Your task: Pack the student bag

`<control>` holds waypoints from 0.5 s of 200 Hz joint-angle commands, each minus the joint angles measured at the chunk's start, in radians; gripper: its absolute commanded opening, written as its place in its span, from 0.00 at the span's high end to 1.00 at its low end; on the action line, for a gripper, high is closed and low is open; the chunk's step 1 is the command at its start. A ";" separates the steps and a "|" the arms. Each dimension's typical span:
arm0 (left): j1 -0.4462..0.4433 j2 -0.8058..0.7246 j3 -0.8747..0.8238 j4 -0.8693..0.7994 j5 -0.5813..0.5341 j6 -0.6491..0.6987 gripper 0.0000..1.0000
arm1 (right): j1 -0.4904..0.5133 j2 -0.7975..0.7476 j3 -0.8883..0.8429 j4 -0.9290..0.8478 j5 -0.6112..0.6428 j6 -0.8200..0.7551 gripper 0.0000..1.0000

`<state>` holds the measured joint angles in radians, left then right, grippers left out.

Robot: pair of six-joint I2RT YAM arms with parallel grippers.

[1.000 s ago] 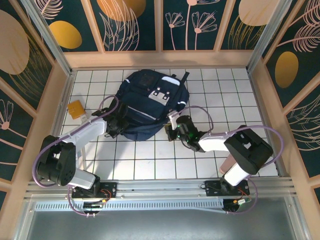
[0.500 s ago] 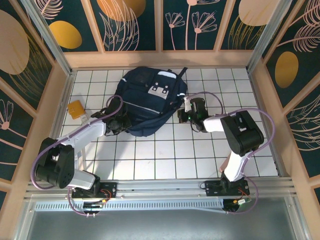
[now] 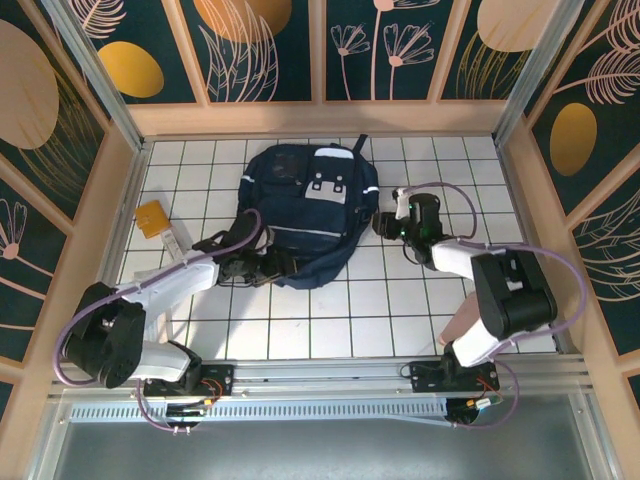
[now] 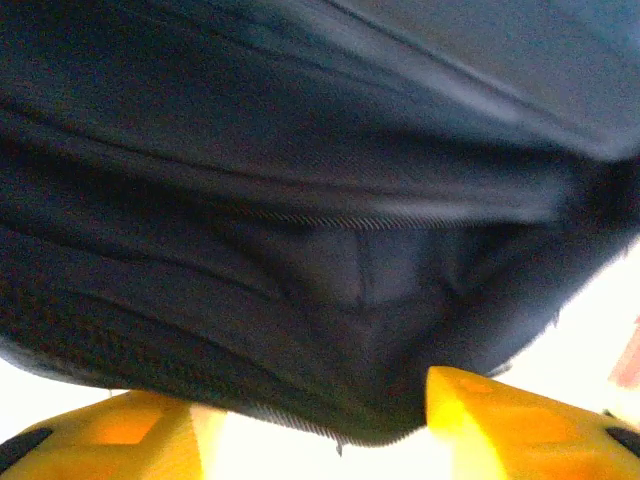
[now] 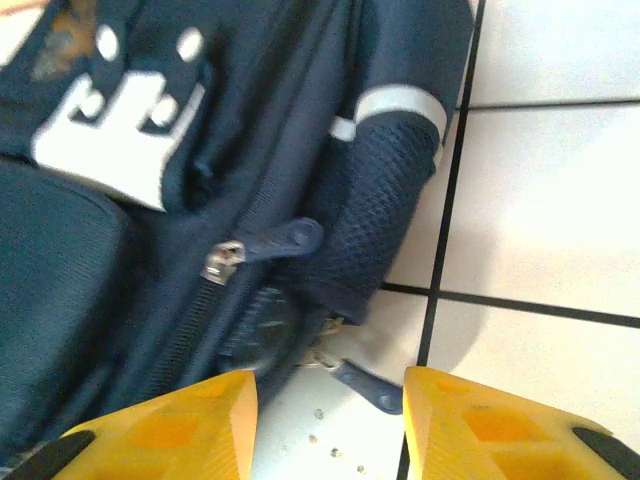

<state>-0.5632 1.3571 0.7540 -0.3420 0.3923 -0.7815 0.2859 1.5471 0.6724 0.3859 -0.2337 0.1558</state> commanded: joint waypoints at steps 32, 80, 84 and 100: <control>-0.015 -0.230 0.126 -0.139 -0.086 0.326 0.38 | -0.014 -0.127 0.105 -0.299 -0.006 -0.119 0.55; -0.015 -0.102 0.274 -0.194 -0.071 1.109 0.31 | -0.051 -0.026 0.310 -0.498 -0.050 -0.320 0.56; -0.015 -0.092 0.271 -0.185 -0.092 1.176 0.31 | -0.056 -0.019 0.326 -0.505 -0.052 -0.313 0.56; -0.015 -0.048 0.265 -0.146 -0.161 1.399 0.26 | -0.067 -0.016 0.363 -0.507 -0.050 -0.267 0.56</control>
<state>-0.5774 1.2461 1.0138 -0.4721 0.3061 0.0696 0.2390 1.5158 0.9668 -0.0334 -0.2657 -0.0948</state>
